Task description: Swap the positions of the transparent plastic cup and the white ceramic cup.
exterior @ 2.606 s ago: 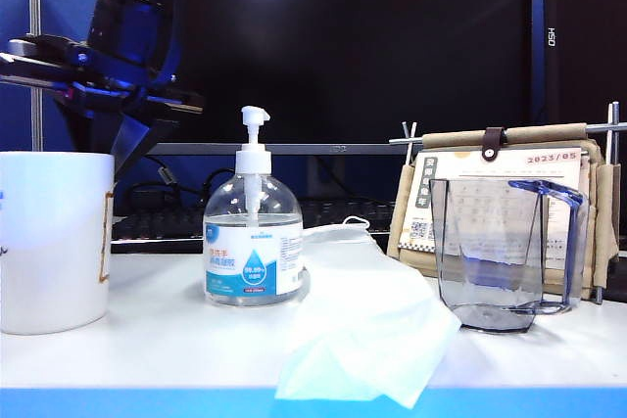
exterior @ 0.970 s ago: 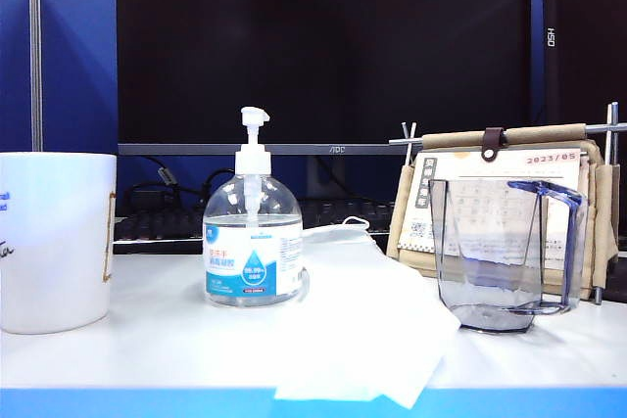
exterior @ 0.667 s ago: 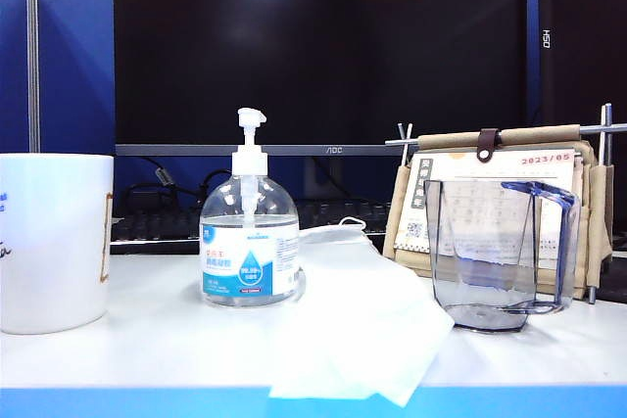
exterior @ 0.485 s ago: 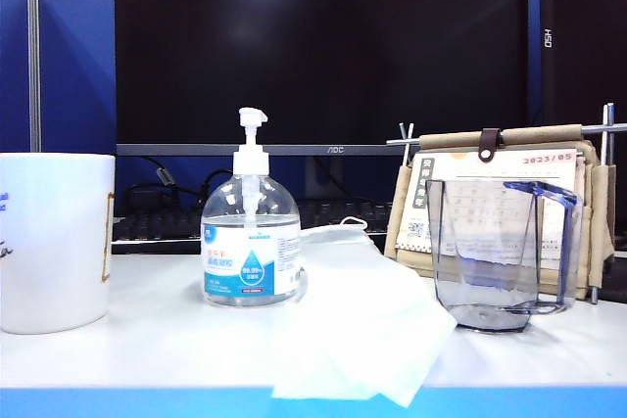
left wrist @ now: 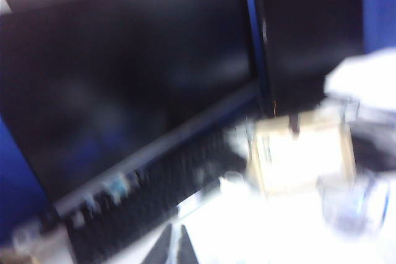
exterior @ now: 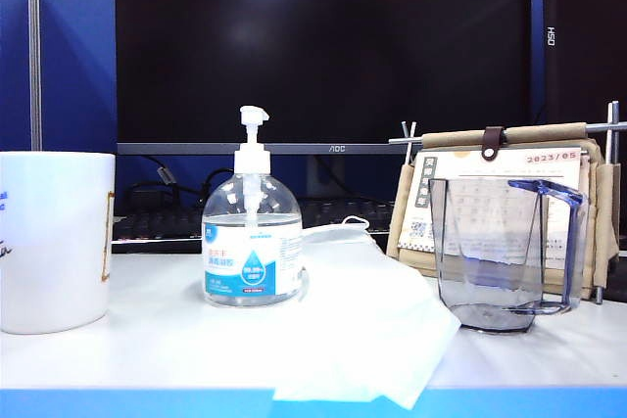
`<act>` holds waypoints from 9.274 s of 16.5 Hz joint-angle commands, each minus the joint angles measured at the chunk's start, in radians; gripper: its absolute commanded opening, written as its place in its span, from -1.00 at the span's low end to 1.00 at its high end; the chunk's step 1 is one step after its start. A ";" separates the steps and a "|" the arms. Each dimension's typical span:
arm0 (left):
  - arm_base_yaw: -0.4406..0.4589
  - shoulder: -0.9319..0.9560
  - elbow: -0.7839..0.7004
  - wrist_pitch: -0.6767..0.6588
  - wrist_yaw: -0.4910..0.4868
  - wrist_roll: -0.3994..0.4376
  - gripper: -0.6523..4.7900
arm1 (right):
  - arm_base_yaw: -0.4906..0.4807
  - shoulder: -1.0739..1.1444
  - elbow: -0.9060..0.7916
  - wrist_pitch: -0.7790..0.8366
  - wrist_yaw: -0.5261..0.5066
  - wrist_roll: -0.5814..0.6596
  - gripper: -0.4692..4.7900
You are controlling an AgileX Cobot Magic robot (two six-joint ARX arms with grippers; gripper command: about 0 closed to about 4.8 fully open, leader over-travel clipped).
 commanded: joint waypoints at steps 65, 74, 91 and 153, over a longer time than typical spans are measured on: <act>0.372 -0.240 -0.898 0.473 0.227 -0.595 -0.77 | -0.450 -0.963 -1.730 0.115 0.267 1.082 -0.82; 0.800 -0.240 -0.899 0.473 0.106 -0.595 -0.77 | -1.217 -0.963 -1.730 0.115 0.267 1.082 -0.83; 0.800 -0.240 -0.898 0.473 0.108 -0.595 -0.77 | -1.692 -0.963 -1.729 0.142 0.224 1.079 -0.82; 0.800 -0.240 -0.898 0.473 0.108 -0.595 -0.77 | -1.693 -0.965 -1.927 1.083 -1.345 -0.283 -0.82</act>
